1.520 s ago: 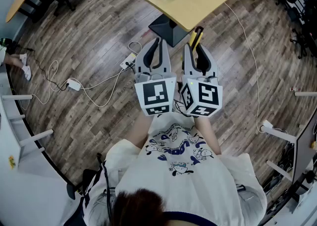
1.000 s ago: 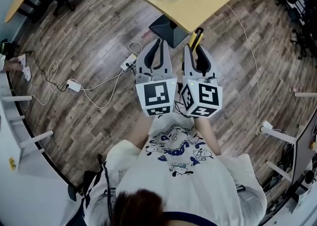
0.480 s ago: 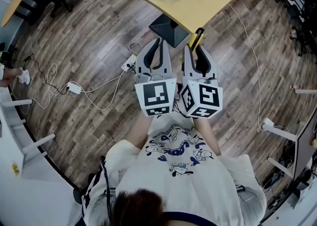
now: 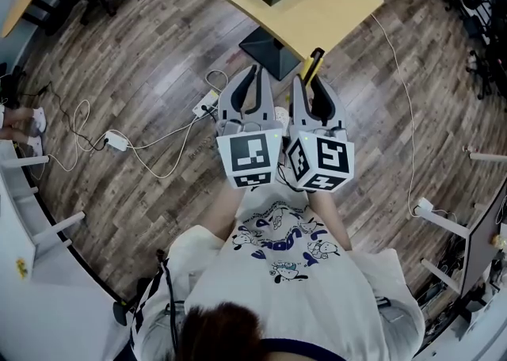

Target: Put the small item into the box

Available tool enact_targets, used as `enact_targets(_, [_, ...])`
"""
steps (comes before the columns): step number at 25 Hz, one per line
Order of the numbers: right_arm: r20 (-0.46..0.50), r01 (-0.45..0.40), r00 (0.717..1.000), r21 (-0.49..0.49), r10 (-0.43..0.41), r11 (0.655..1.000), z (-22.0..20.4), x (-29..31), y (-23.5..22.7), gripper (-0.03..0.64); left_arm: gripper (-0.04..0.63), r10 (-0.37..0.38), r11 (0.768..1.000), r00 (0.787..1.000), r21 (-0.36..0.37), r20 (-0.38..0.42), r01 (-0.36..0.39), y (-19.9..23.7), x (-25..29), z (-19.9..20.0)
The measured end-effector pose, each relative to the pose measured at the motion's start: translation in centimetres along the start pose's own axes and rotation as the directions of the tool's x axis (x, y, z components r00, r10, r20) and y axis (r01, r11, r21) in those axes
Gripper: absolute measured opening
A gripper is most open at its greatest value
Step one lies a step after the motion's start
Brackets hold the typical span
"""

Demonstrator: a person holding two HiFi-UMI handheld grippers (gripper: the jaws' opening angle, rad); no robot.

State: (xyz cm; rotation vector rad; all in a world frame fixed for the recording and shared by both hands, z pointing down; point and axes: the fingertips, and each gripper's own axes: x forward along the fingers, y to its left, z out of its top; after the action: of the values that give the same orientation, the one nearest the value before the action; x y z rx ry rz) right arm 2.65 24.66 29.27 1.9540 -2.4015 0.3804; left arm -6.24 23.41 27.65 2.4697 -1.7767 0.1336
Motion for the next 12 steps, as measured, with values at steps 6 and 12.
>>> enact_targets(6, [0.001,-0.023,1.000,0.002,0.023,1.000,0.9,4.2,-1.5,0.121,0.035,0.029,1.000,1.000,0.005,0.000,-0.029,0.9,4.0,0.4])
enact_targets(12, [-0.003,-0.054,0.999,0.001,0.054,0.999,2.3,9.3,-3.7,0.121,0.035,0.066,0.998,0.998,0.006,-0.003,-0.066,1.6,9.4,1.2])
